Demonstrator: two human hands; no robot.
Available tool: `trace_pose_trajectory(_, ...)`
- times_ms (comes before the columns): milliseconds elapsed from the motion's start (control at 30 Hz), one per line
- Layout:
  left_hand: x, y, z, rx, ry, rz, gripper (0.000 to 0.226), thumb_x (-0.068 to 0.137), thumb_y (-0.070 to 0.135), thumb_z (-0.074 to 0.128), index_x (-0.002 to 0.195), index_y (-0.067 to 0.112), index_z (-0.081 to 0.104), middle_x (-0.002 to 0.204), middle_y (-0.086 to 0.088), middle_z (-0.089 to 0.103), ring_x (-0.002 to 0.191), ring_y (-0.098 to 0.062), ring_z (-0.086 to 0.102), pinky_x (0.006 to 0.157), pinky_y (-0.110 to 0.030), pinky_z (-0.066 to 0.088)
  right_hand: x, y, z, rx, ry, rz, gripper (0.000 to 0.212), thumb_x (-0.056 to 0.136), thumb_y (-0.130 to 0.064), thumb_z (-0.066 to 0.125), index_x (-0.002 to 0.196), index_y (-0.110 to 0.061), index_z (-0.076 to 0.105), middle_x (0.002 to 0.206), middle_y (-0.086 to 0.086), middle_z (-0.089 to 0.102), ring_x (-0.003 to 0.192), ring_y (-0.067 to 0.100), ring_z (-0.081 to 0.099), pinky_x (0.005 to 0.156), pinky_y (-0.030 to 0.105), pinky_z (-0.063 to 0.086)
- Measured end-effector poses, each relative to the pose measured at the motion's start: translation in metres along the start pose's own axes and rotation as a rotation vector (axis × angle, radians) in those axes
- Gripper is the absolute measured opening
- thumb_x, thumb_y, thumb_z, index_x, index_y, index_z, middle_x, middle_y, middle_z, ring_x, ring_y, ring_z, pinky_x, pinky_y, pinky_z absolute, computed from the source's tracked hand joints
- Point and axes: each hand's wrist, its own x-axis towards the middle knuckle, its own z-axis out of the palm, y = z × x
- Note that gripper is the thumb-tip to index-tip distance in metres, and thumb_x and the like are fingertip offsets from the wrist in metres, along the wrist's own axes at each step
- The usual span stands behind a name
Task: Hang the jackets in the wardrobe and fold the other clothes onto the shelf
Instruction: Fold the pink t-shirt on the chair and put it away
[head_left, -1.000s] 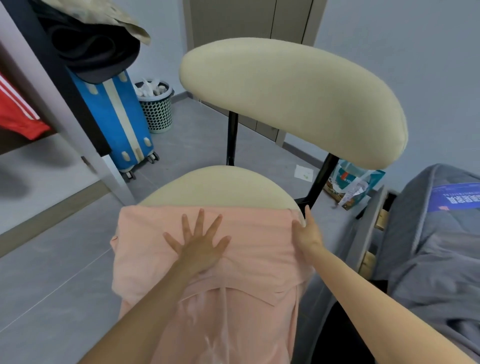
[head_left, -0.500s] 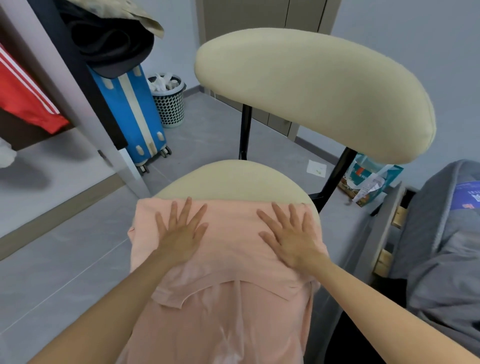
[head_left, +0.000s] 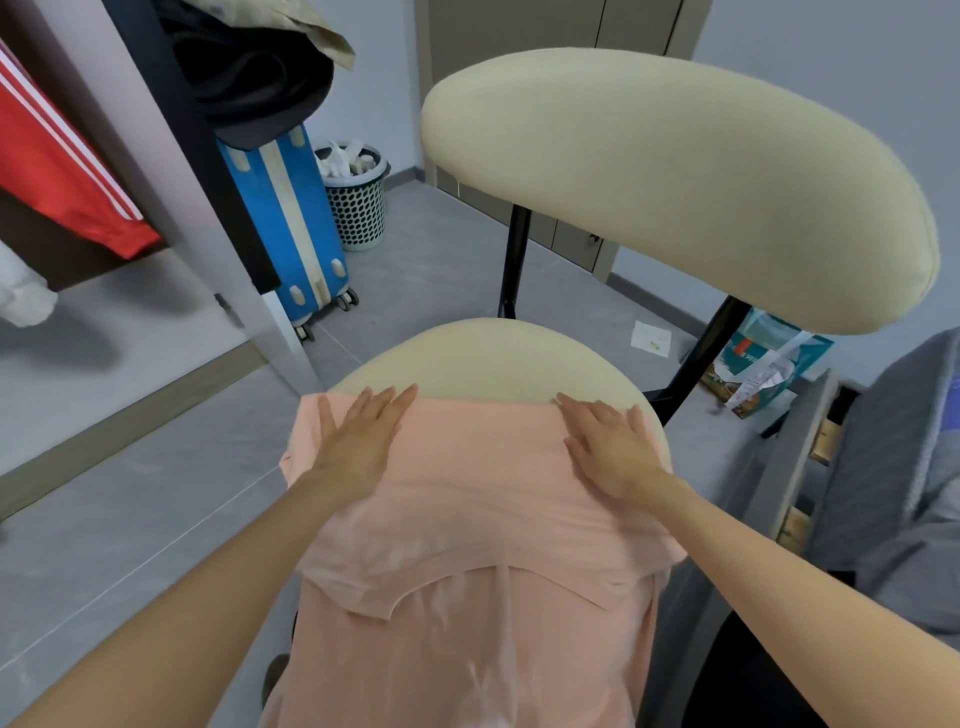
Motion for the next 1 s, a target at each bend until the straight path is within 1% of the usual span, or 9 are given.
trace_pose_trajectory(67,0.004,-0.006,-0.01,0.042,-0.003,0.019,0.087,0.089,-0.009,0.037,0.153,0.037,0.002,0.149,-0.002,0.026,0.142,-0.022,0.017,0.113,-0.057,-0.013,0.009,-0.002,-0.003,-0.012,0.012,0.017,0.054,0.099,-0.025,0.041,0.15,-0.023,0.025,0.14,0.007,0.041,0.132,0.029,0.032,0.117,0.047,0.009)
trace_pose_trajectory(100,0.007,-0.008,-0.014,0.079,0.006,0.022,0.089,0.085,-0.011,0.04,0.153,0.035,0.005,0.139,-0.002,0.032,0.137,-0.023,0.023,0.114,-0.058,-0.012,0.013,-0.002,-0.005,-0.04,0.031,0.025,0.05,0.098,-0.025,0.044,0.146,-0.02,0.032,0.135,0.008,0.045,0.126,0.03,0.036,0.115,0.044,0.016)
trace_pose_trajectory(200,0.017,-0.012,-0.024,0.171,0.027,0.049,0.067,0.094,0.0,0.043,0.149,0.032,0.02,0.117,-0.001,0.04,0.125,-0.024,0.033,0.117,-0.055,-0.008,0.021,-0.001,-0.012,-0.131,0.016,0.007,0.033,0.096,-0.027,0.047,0.127,-0.019,0.05,0.119,0.006,0.051,0.112,0.027,0.043,0.095,0.036,0.031)
trace_pose_trajectory(267,0.022,-0.012,-0.032,0.26,-0.027,0.052,0.048,0.097,0.006,0.042,0.139,0.028,0.034,0.115,-0.003,0.044,0.121,-0.025,0.038,0.117,-0.054,-0.002,0.025,0.001,-0.021,-0.207,-0.031,-0.026,0.027,0.096,-0.026,0.044,0.12,-0.019,0.053,0.114,0.004,0.05,0.111,0.026,0.046,0.084,0.035,0.031)
trace_pose_trajectory(333,0.025,-0.011,-0.042,0.383,-0.073,0.05,0.034,0.096,0.01,0.044,0.128,0.023,0.043,0.115,-0.004,0.047,0.115,-0.024,0.044,0.114,-0.049,0.015,0.03,0.002,-0.033,-0.256,-0.072,-0.052,0.024,0.097,-0.021,0.042,0.117,-0.018,0.054,0.114,0.004,0.049,0.109,0.026,0.049,0.075,0.032,0.03)
trace_pose_trajectory(400,0.029,-0.008,-0.053,0.456,-0.048,0.041,0.033,0.093,0.009,0.048,0.125,0.02,0.045,0.116,-0.004,0.049,0.112,-0.023,0.047,0.103,-0.039,0.03,0.037,0.0,-0.049,-0.291,-0.059,-0.064,0.021,0.098,-0.018,0.041,0.114,-0.017,0.054,0.113,0.004,0.05,0.106,0.026,0.052,0.068,0.031,0.031)
trace_pose_trajectory(533,0.048,0.001,-0.088,0.459,0.14,-0.027,0.042,0.089,0.003,0.054,0.127,0.017,0.043,0.124,-0.006,0.046,0.117,-0.025,0.045,0.095,-0.035,0.035,0.055,-0.01,-0.094,-0.311,0.154,-0.029,0.019,0.099,-0.012,0.041,0.11,-0.016,0.056,0.111,0.004,0.052,0.099,0.029,0.056,0.06,0.03,0.032)
trace_pose_trajectory(800,0.071,0.016,-0.16,0.406,0.559,-0.018,0.035,0.085,-0.002,0.054,0.117,0.011,0.047,0.112,-0.01,0.046,0.1,-0.028,0.044,0.081,-0.036,0.032,0.077,-0.019,-0.164,-0.071,0.589,0.064,0.031,0.091,0.005,0.039,0.113,-0.005,0.058,0.11,0.019,0.058,0.097,0.038,0.05,0.079,0.039,0.034)
trace_pose_trajectory(1000,0.034,0.026,-0.156,0.326,0.665,0.046,0.034,0.082,-0.008,0.051,0.111,0.011,0.054,0.103,-0.01,0.049,0.093,-0.028,0.045,0.08,-0.038,0.031,0.044,-0.017,-0.154,0.131,0.625,0.042,0.022,0.093,0.004,0.037,0.103,0.0,0.056,0.105,0.02,0.056,0.103,0.036,0.045,0.072,0.038,0.039)
